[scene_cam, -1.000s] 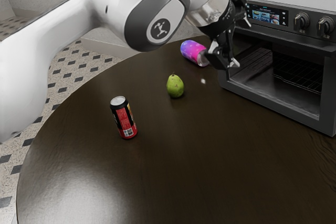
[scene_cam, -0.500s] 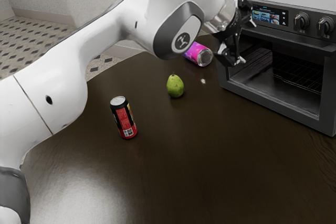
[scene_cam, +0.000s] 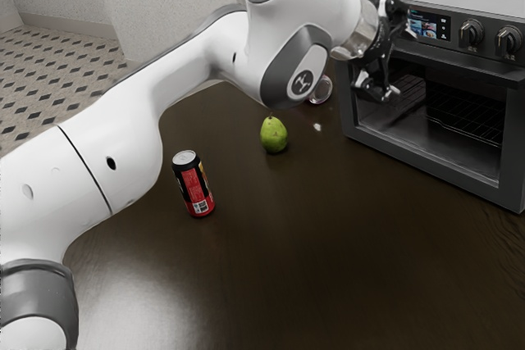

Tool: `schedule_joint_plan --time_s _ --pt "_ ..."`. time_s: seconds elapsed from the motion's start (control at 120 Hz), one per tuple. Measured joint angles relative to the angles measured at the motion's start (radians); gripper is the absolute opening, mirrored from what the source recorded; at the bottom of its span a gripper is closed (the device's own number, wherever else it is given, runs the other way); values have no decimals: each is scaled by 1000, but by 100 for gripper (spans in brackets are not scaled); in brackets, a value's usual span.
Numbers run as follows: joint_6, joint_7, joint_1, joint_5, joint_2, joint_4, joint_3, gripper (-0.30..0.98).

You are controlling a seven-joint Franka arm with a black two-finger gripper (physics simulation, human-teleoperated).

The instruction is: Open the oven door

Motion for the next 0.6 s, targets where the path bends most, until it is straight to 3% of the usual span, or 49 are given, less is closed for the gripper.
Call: schedule_joint_plan --time_s 0.6 --pt "112 49 22 -1 85 47 -4 68"
